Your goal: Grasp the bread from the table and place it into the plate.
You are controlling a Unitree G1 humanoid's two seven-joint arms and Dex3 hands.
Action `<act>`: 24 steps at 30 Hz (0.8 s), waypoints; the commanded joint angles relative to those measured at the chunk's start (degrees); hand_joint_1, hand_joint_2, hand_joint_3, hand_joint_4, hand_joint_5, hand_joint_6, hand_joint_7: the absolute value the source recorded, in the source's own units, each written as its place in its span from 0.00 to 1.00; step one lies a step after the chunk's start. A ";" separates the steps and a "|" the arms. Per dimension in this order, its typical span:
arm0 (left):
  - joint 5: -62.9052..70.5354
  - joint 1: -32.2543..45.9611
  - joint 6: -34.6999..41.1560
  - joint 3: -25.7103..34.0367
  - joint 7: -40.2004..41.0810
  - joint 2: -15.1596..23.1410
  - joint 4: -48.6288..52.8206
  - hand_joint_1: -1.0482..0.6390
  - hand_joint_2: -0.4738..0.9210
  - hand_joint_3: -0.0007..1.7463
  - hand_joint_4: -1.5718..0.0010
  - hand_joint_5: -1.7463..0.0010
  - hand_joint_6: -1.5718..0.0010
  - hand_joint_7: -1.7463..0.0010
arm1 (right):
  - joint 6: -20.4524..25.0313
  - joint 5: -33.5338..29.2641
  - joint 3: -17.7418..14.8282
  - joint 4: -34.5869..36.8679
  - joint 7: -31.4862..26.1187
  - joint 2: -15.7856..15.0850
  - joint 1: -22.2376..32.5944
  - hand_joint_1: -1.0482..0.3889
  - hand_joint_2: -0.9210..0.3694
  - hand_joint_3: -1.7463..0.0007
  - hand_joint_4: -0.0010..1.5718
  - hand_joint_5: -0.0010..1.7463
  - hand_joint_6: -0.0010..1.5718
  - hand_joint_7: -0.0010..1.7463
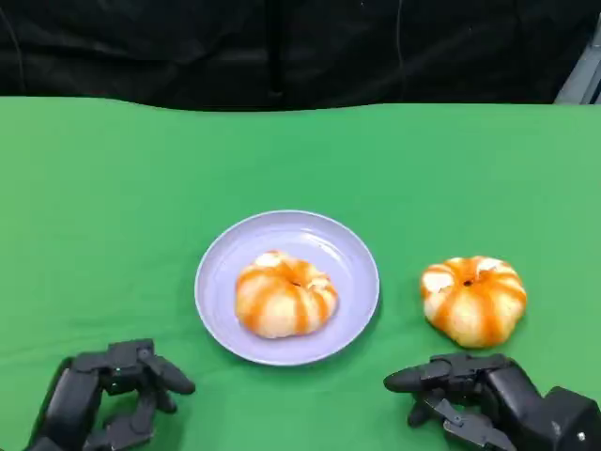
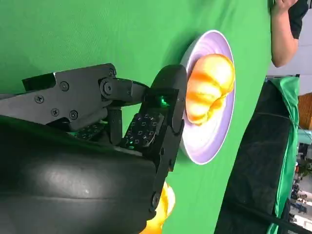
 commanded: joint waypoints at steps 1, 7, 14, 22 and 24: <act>0.97 0.64 -1.61 -1.57 -1.12 1.68 -0.28 0.68 0.67 0.72 0.41 0.19 0.38 0.32 | 1.53 0.14 -0.58 0.16 -0.05 -0.90 0.51 0.69 0.00 0.80 0.48 0.69 0.75 0.09; 0.35 0.85 -2.27 -2.56 -1.66 1.37 0.18 0.68 0.67 0.70 0.42 0.20 0.38 0.34 | 0.90 -0.03 -0.50 0.09 -0.12 -0.86 0.81 0.69 0.00 0.79 0.48 0.69 0.75 0.09; -0.24 1.02 -2.37 -3.29 -2.80 1.11 0.92 0.68 0.66 0.72 0.42 0.19 0.39 0.32 | 0.60 -0.08 -0.44 -0.22 0.01 -1.01 1.25 0.69 0.00 0.79 0.48 0.69 0.75 0.09; -2.40 0.51 -2.48 -3.58 -6.40 0.69 2.07 0.66 0.63 0.75 0.44 0.15 0.41 0.30 | 1.39 -0.04 -0.41 -1.16 0.04 -1.06 1.72 0.66 0.00 0.80 0.49 0.68 0.75 0.09; -2.63 0.48 -2.53 -3.53 -6.80 0.63 1.93 0.66 0.63 0.75 0.44 0.15 0.41 0.30 | 1.38 -0.20 -0.39 -1.39 -0.09 -1.09 1.77 0.66 0.00 0.80 0.49 0.68 0.75 0.09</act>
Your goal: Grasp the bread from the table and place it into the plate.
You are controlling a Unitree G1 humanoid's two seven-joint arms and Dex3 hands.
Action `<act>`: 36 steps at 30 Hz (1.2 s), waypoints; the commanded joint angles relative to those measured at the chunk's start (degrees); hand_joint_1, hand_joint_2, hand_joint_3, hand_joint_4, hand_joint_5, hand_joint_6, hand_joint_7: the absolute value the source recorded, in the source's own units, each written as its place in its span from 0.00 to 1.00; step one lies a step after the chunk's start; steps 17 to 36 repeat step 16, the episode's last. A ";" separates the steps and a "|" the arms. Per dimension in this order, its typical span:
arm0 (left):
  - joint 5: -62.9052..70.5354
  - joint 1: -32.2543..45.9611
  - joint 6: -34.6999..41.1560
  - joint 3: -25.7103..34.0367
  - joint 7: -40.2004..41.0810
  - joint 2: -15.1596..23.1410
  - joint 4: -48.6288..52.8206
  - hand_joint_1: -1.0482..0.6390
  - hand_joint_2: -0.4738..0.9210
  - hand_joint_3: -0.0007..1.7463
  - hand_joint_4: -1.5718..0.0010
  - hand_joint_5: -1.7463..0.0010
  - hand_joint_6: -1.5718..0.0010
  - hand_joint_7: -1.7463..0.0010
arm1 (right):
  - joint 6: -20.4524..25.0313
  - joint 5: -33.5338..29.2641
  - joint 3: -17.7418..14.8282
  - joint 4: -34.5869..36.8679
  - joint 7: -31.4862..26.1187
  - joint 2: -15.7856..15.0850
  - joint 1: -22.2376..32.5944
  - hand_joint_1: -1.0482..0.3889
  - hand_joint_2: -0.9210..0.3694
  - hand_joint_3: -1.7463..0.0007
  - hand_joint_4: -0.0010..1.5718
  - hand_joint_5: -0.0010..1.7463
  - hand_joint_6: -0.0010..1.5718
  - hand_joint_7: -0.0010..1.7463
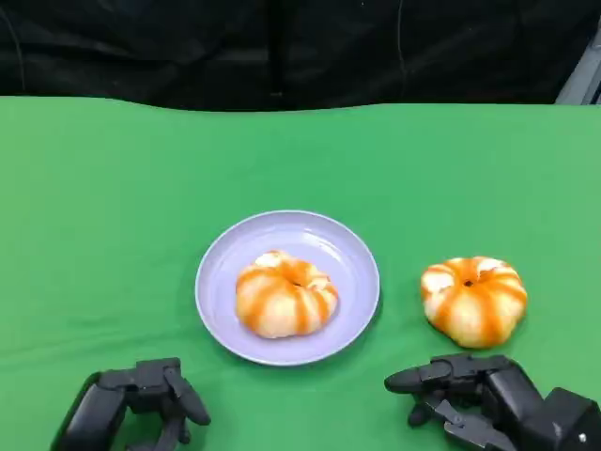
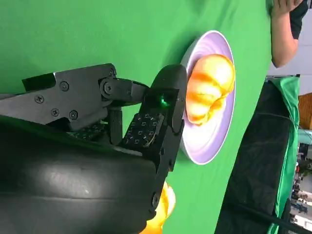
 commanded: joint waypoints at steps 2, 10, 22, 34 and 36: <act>-1.41 0.01 -0.61 0.19 -1.40 0.53 0.12 0.66 0.62 0.76 0.44 0.14 0.41 0.30 | 0.78 -0.30 -0.38 -0.50 -0.26 -1.12 1.17 0.67 0.00 0.80 0.49 0.67 0.75 0.09; -2.18 0.05 -1.10 0.25 -2.47 0.35 0.21 0.66 0.64 0.74 0.45 0.14 0.42 0.29 | -0.19 0.22 -0.57 -0.54 0.46 -1.36 1.36 0.68 0.00 0.78 0.50 0.67 0.75 0.09; -1.12 0.16 -1.38 0.22 -1.28 0.58 -0.15 0.66 0.65 0.73 0.44 0.14 0.42 0.28 | -0.40 0.65 -0.69 -0.46 1.06 -1.43 1.47 0.68 0.00 0.77 0.51 0.66 0.75 0.09; -1.12 0.16 -1.38 0.22 -1.28 0.58 -0.15 0.66 0.65 0.73 0.44 0.14 0.42 0.28 | -0.40 0.65 -0.69 -0.46 1.06 -1.43 1.47 0.68 0.00 0.77 0.51 0.66 0.75 0.09; -1.12 0.16 -1.38 0.22 -1.28 0.58 -0.15 0.66 0.65 0.73 0.44 0.14 0.42 0.28 | -0.40 0.65 -0.69 -0.46 1.06 -1.43 1.47 0.68 0.00 0.77 0.51 0.66 0.75 0.09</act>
